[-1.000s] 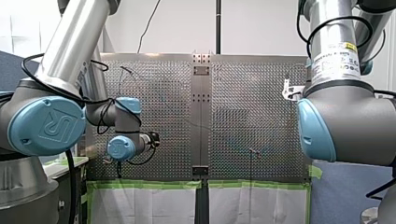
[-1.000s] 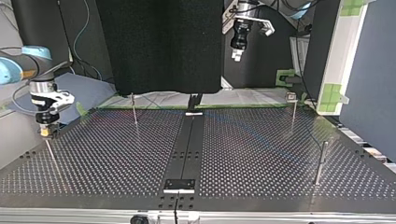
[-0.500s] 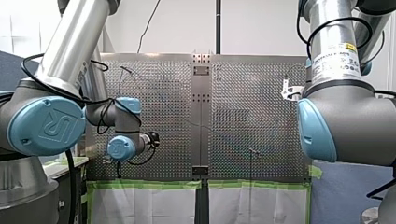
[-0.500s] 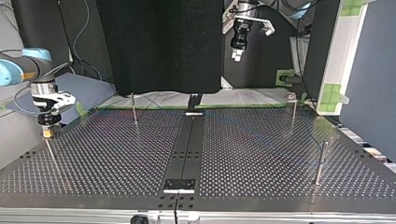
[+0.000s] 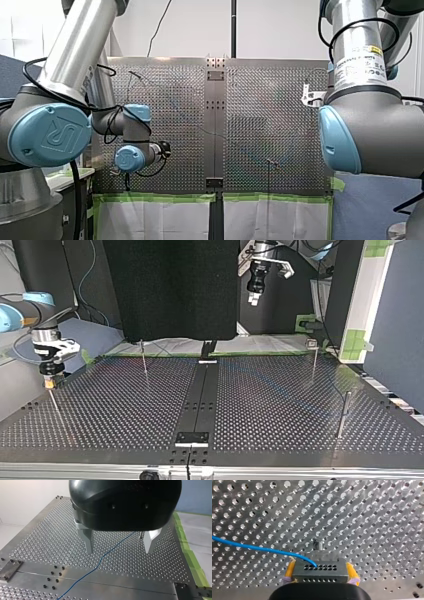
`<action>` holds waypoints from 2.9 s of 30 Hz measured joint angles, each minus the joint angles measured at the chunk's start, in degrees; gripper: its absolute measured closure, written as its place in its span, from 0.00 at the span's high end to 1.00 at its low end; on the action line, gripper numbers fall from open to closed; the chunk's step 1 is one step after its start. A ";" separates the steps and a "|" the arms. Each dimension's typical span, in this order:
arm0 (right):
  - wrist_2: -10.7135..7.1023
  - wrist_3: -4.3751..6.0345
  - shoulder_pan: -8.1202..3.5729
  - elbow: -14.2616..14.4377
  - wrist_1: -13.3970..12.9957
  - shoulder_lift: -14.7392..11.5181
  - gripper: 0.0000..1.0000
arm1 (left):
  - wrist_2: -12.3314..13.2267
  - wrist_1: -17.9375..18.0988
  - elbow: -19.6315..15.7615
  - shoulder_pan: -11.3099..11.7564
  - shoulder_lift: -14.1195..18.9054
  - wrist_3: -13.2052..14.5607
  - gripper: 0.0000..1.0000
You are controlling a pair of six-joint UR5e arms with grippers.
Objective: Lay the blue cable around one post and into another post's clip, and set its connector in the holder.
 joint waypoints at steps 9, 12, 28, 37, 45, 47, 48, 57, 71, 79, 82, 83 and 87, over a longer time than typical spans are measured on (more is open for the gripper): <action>-0.28 0.25 -0.24 -0.21 -0.07 0.03 0.00 | 0.00 -0.08 0.00 0.00 0.00 0.00 1.00; -0.31 0.03 -0.26 -0.25 0.02 0.02 0.00 | 0.00 -0.08 0.00 0.01 0.00 0.00 1.00; -0.31 -0.36 -0.28 -0.26 0.25 -0.01 0.28 | 0.00 -0.09 0.00 0.01 -0.01 0.00 1.00; -0.35 -1.13 -0.04 -0.24 0.70 -0.03 1.00 | 0.00 -0.06 0.02 0.02 0.01 0.00 1.00; -0.28 -1.11 0.00 -0.24 0.66 0.00 1.00 | 0.00 0.07 0.07 0.13 -0.01 0.00 1.00; -0.25 -1.01 0.01 -0.24 0.60 0.00 1.00 | 0.00 0.08 0.09 0.19 0.00 0.00 1.00; -0.21 -0.93 0.00 -0.24 0.56 0.00 1.00 | 0.00 0.08 0.10 0.21 -0.01 0.00 1.00; -0.09 0.57 -0.14 -0.24 -0.39 0.00 1.00 | 0.00 0.02 0.08 0.35 -0.01 0.00 1.00; 0.32 2.79 -0.17 -0.35 -0.28 -0.10 1.00 | 0.00 -0.03 0.13 0.50 -0.02 0.00 1.00; 0.38 2.84 0.13 -0.34 0.28 -0.09 1.00 | 0.00 -0.09 0.10 0.51 -0.02 0.00 1.00; 0.39 2.80 0.30 -0.33 0.60 -0.10 1.00 | 0.00 -0.09 0.10 0.53 -0.03 0.00 1.00; 0.40 2.79 0.34 -0.33 0.66 -0.10 1.00 | 0.00 -0.08 0.10 0.52 -0.02 0.00 1.00; 0.39 2.81 0.40 -0.33 0.79 -0.14 1.00 | 0.00 -0.09 0.11 0.52 -0.01 0.00 1.00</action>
